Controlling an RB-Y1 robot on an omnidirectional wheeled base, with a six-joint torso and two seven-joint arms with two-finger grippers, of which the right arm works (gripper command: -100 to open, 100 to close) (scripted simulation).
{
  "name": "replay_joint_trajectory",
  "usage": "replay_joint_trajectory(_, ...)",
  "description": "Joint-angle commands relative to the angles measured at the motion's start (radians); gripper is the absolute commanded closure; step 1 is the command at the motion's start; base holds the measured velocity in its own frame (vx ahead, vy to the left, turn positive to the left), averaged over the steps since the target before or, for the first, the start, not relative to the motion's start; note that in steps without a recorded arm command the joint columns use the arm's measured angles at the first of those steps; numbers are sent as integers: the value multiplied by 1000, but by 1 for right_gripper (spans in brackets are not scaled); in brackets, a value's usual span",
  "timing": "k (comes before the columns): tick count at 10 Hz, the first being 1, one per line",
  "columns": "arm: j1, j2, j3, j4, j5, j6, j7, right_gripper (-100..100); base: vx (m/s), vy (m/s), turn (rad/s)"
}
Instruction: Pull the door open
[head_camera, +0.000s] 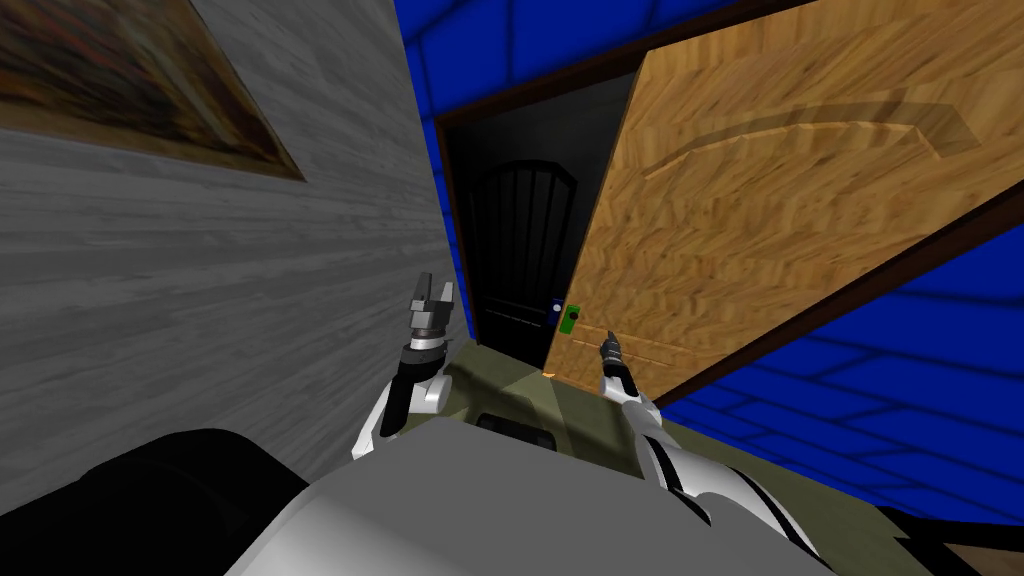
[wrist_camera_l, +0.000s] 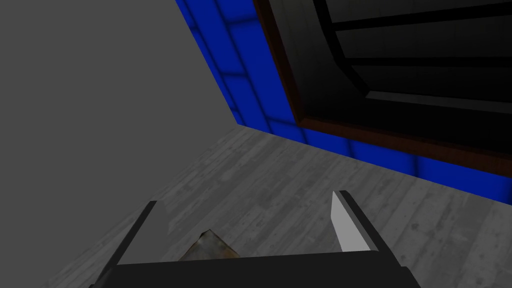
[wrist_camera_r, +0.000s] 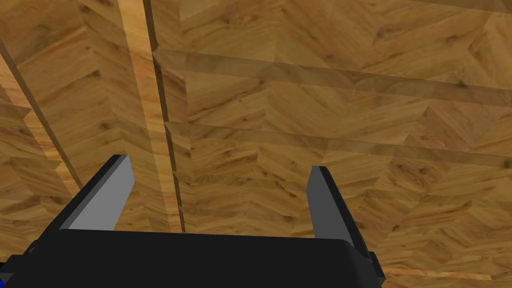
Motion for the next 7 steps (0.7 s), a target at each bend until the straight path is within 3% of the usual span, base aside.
replay_joint_trajectory(1, -9, 4, 3, 5, 1, -6, -1, -100, 154, -7, 87)
replay_joint_trajectory(5, -43, 38, 24, -9, 9, -8, 0, -100, 193, 50, 118)
replay_joint_trajectory(6, -25, 33, 17, -32, 7, 5, 3, -100, 90, 49, 35)
replay_joint_trajectory(7, -25, 33, 17, -32, 7, 5, 3, 100, -11, -7, -31)
